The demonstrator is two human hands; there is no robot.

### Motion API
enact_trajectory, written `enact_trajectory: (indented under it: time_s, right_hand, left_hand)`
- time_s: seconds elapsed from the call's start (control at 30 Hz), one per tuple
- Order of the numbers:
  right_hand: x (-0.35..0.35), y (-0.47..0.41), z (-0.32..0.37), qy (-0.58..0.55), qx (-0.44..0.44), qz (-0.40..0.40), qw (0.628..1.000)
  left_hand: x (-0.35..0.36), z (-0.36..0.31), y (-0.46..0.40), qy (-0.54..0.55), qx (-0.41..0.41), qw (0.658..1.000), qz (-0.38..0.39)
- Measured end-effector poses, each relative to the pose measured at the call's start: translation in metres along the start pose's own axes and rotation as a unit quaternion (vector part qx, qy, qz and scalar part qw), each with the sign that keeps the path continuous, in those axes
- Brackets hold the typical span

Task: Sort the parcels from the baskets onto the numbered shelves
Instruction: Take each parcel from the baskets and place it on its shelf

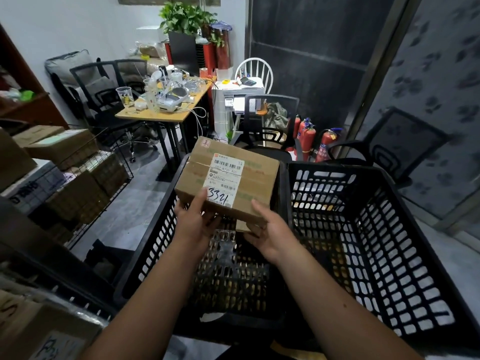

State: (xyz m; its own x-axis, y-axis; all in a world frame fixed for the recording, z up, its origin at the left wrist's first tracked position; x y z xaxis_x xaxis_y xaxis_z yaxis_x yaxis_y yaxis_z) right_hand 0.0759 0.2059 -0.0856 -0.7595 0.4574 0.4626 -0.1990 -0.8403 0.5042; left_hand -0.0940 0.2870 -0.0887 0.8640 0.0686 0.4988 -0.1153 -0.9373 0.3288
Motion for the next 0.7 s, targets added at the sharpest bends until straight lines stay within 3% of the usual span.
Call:
enact_trajectory:
  time_s: [0.23,0.47,0.7]
  right_hand:
    - [-0.012,-0.005,0.039,0.057,-0.098,-0.016,0.993]
    - [-0.015,0.005,0.033,0.137,-0.048,0.113,0.983]
    - [-0.015,-0.004,0.030,0.020,-0.072,0.083,0.994]
  left_hand:
    - [-0.001,-0.027,-0.012,-0.064,0.008,0.998,0.001]
    - [0.011,-0.048,-0.015,-0.120,0.022,0.992,0.029]
    - [0.020,-0.020,0.006,-0.159,-0.002,0.983,0.096]
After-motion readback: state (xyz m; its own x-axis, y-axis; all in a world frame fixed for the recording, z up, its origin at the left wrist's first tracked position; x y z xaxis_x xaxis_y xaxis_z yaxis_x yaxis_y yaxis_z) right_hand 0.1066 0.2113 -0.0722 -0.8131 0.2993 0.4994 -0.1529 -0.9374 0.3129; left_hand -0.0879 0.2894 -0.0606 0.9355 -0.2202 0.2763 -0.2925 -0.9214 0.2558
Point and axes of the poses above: each hand's wrist, its own y-axis away from the middle knuckle, its own x-axis out of the palm, z = x × y, the point moved 6 cm from there along -y, towards the middle knuckle, and after that the axes turned 1 degree about -y, right-handed, at the moved point
